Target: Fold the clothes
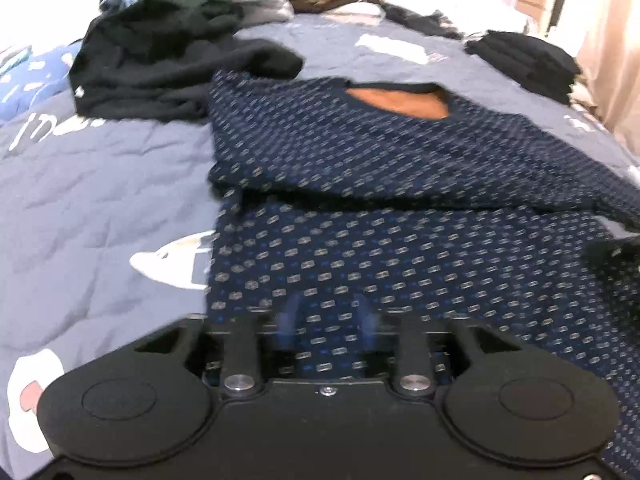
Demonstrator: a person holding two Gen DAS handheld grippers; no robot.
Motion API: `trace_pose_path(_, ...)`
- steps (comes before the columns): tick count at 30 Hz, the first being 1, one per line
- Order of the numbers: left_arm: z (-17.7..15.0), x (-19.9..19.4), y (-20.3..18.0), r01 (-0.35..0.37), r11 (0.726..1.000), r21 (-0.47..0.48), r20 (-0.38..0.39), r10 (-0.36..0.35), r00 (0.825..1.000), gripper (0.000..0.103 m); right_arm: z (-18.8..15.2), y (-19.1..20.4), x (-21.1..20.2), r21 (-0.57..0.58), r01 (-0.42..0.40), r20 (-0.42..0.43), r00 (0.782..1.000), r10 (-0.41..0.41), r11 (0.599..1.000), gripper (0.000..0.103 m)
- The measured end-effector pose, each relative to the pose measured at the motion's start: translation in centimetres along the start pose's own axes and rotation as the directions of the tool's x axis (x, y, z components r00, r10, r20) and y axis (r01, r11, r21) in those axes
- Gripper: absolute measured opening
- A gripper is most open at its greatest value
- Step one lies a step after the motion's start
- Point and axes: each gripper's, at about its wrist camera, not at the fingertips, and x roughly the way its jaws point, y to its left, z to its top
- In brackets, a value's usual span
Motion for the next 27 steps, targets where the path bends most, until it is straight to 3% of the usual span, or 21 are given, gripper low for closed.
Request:
trace_pose_path(2,-0.1,-0.2,-0.6,0.012,1.0,0.021,0.014,-0.012,1.0,0.053,-0.1,0.7,0.8,-0.04,0.028,-0.021,0.999,-0.029,0.999,0.014)
trace_pose_path(5,-0.7,0.9,-1.2,-0.003,0.999,0.045,-0.031,0.005,0.999,0.053,-0.1,1.1,1.3,-0.07,0.047,-0.019,0.999,-0.049,0.996,0.021)
trace_pose_path(7,-1.0,1.2,-1.4,-0.013,0.998,0.062,-0.031,0.015,0.999,0.053,-0.1,0.9,1.6,-0.078,0.057,-0.016,0.998,-0.059,0.995,0.03)
trace_pose_path(8,-1.1,1.3,-1.5,-0.015,0.998,0.068,-0.03,0.018,0.999,0.05,-0.3,0.8,1.7,-0.084,0.062,-0.015,0.998,-0.063,0.995,0.031)
trace_pose_path(10,-1.2,1.3,-1.7,-0.011,0.997,0.072,-0.026,0.013,1.0,0.034,-0.8,0.8,2.1,-0.091,0.064,-0.007,0.998,-0.065,0.994,0.032)
trace_pose_path(12,-1.2,1.5,-1.8,-0.012,0.997,0.078,-0.03,0.015,0.999,0.013,-1.0,0.9,2.4,-0.083,0.07,0.001,0.998,-0.07,0.994,0.03)
trace_pose_path(14,-1.3,1.4,-1.8,-0.017,0.997,0.079,-0.029,0.019,0.999,0.006,-0.8,1.0,2.4,-0.075,0.075,0.002,0.997,-0.075,0.994,0.019)
trace_pose_path(15,-1.3,1.4,-1.8,-0.018,0.997,0.077,-0.029,0.02,0.999,0.005,-0.7,0.9,2.3,-0.069,0.079,0.002,0.997,-0.079,0.994,0.004)
trace_pose_path(16,-1.2,1.3,-1.7,-0.018,0.997,0.07,-0.03,0.02,0.999,0.004,-0.6,0.6,2.2,-0.054,0.083,0.0,0.997,-0.083,0.995,0.001)
trace_pose_path(20,-0.8,1.1,-1.1,-0.015,0.998,0.059,-0.034,0.017,0.999,0.003,-0.1,-0.5,1.4,-0.005,0.097,0.008,0.995,-0.097,0.995,0.0)
trace_pose_path(25,-0.3,0.6,-0.2,-0.037,0.998,0.041,-0.029,0.038,0.999,0.003,0.2,-2.5,0.2,0.03,0.178,0.034,0.983,-0.179,0.984,0.0)
trace_pose_path(27,-0.2,0.6,0.2,-0.029,0.999,0.029,-0.04,0.03,0.999,0.003,0.1,-3.9,0.1,0.072,0.148,0.009,0.989,-0.149,0.986,0.0)
